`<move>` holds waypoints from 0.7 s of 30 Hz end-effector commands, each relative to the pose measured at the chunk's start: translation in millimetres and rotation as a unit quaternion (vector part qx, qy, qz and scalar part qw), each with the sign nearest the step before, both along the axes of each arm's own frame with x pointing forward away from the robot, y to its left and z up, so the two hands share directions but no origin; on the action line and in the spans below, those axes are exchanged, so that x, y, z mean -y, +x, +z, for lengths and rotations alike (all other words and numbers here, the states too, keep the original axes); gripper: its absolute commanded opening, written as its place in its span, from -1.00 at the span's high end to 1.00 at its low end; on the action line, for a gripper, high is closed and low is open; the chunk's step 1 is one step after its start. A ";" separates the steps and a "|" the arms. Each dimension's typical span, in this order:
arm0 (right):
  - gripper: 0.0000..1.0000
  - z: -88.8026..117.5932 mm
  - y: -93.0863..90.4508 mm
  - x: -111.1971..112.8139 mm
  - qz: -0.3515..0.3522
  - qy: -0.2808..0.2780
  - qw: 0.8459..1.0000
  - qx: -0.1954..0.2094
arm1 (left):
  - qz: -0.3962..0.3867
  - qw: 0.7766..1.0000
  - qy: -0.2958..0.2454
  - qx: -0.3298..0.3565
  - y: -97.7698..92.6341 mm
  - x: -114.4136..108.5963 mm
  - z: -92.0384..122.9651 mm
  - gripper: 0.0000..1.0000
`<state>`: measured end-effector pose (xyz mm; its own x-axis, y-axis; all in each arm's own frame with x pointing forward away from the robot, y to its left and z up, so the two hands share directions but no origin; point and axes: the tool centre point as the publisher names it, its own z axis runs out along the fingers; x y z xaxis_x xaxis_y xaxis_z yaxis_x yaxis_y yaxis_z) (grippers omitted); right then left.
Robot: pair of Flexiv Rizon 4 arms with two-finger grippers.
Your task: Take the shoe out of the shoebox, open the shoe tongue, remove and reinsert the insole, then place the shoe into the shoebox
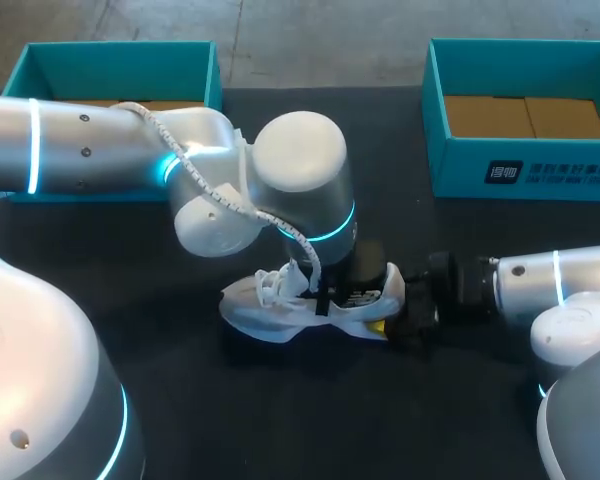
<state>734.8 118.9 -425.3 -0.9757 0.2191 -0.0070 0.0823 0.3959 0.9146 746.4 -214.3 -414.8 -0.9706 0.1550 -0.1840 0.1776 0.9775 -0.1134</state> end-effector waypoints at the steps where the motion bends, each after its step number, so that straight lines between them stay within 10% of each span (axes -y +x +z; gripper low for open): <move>1: 1.00 0.9 -3.3 -1.5 0.001 -0.002 1.000 0.000 | 0.009 1.000 0.004 0.015 11.7 0.9 -11.0 0.72; 4: 1.00 0.9 -3.3 -1.5 0.001 -0.002 1.000 0.000 | 0.011 1.000 0.002 0.013 13.4 0.1 -10.3 1.00; 21: 1.00 0.9 -3.3 -1.5 0.001 -0.002 1.000 0.000 | -0.009 0.994 -0.086 -0.072 3.5 -17.7 26.1 1.00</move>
